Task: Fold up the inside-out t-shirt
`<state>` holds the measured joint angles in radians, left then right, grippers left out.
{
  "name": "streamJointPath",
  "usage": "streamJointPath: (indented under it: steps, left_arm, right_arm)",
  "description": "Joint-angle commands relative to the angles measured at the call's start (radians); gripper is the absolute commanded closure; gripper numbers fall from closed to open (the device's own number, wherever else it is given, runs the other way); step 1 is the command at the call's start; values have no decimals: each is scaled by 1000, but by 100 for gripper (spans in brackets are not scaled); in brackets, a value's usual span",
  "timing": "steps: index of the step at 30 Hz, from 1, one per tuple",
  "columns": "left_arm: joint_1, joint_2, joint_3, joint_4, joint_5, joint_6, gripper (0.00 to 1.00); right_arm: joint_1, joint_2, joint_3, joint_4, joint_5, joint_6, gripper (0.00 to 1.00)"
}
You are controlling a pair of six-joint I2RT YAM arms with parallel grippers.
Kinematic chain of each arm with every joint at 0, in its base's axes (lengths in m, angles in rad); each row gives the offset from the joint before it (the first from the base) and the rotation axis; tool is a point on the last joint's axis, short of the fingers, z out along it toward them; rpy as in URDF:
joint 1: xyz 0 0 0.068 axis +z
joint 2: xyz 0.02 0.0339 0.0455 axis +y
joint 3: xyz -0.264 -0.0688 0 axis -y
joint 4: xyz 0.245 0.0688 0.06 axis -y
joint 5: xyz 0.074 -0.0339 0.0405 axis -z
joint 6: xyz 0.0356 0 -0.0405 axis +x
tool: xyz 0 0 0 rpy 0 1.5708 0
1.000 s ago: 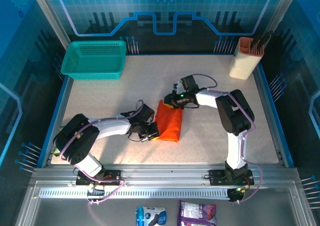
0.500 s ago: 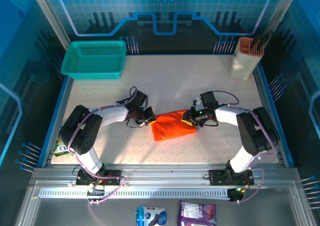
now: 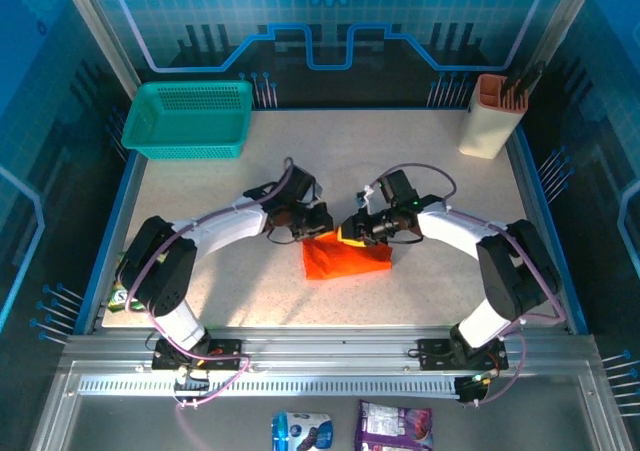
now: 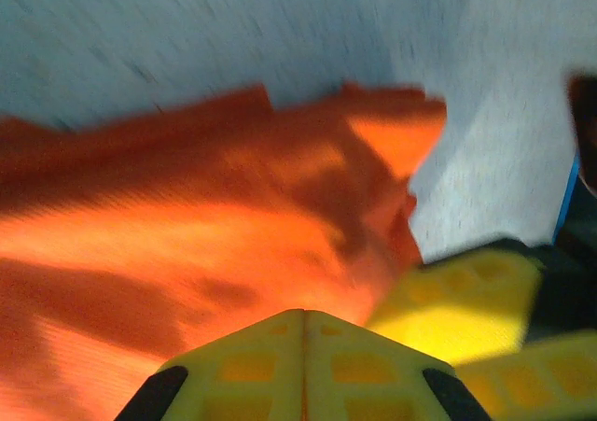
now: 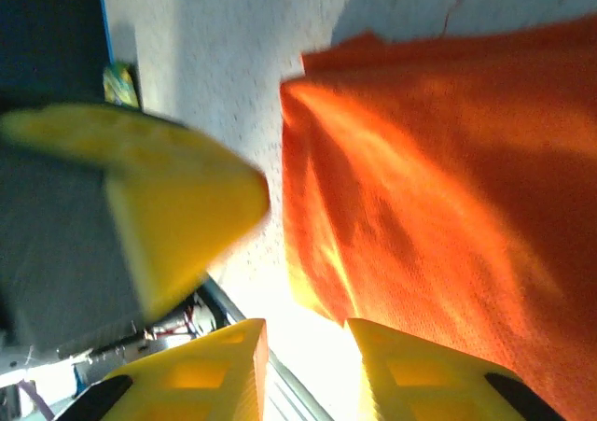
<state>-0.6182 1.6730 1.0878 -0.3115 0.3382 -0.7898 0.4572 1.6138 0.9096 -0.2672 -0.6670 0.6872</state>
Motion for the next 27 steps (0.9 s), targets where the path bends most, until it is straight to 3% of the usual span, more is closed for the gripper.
streamJointPath:
  steps: [1,4,7,9,20,27]
  left_arm:
    - [-74,24,-21,-43,8,-48,92]
    - [-96,45,-78,-5,0,-88,92]
    - [-91,46,-116,0,-22,-91,92]
    - [-81,58,-119,-21,-35,-73,92]
    - [-65,14,-32,-113,-70,-20,92]
    - [-135,77,44,-133,-8,-6,92]
  right_arm:
    - [-14,44,-18,-104,13,-67,73]
    - [-37,82,-78,-143,120,-93,76]
    - [-52,95,-96,-229,319,-121,80]
    - [-58,82,-98,-250,371,-127,81]
    - [-57,-108,-35,-337,234,-131,79]
    - [-149,-99,-94,-363,236,-194,78]
